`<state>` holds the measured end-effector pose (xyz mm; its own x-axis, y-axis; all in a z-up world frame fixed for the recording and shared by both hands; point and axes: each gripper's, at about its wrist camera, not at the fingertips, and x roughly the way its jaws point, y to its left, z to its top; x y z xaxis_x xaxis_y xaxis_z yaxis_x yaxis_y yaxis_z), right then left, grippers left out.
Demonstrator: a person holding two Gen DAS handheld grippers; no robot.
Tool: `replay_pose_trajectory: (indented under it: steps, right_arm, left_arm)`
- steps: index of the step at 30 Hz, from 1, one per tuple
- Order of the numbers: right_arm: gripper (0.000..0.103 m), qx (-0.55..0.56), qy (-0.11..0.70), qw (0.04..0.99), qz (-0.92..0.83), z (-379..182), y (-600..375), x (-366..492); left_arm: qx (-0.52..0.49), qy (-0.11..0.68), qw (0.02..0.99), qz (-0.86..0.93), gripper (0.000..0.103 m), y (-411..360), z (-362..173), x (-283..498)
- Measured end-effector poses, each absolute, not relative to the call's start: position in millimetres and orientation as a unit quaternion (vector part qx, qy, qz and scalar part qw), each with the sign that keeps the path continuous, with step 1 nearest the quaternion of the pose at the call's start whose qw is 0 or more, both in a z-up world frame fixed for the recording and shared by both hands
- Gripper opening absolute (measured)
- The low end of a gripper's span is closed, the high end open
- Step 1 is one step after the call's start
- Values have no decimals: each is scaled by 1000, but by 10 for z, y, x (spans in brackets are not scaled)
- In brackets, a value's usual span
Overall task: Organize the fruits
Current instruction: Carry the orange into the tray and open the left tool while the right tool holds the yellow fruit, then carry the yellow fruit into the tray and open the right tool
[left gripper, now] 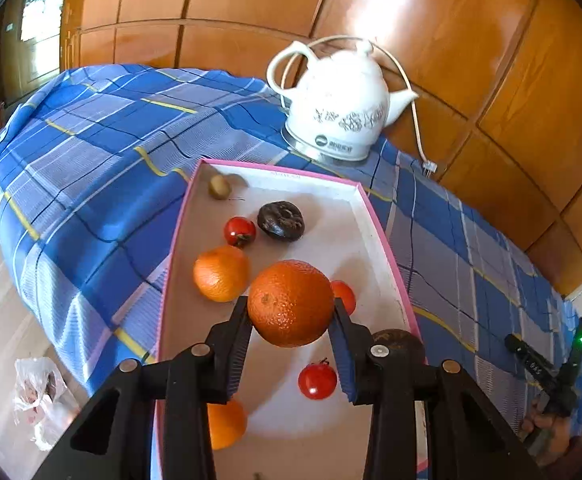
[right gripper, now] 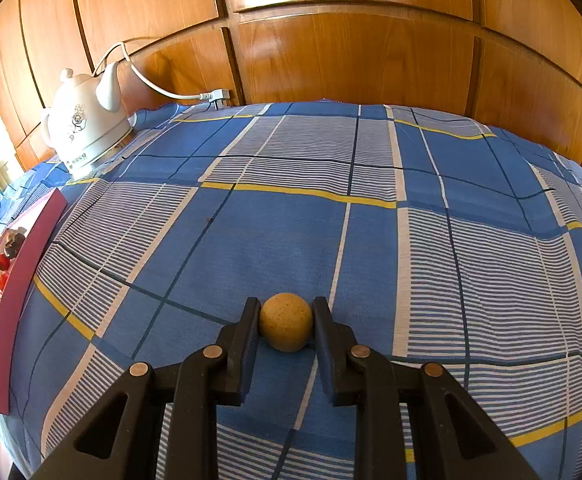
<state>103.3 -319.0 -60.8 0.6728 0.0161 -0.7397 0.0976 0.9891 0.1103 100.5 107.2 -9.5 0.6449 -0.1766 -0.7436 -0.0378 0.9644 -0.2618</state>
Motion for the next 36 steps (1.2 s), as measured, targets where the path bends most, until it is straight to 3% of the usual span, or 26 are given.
replay_pose_trajectory:
  steps: [10,36]
  right_arm:
    - [26,72,404,912,-22,-611,-3188,1031]
    - [26,72,403,912,-22,-602,-3188,1029]
  left_arm:
    - [-85,455,886,-33,43,882,-381,1255]
    - [-39,386,921,-16,53,578,89,732]
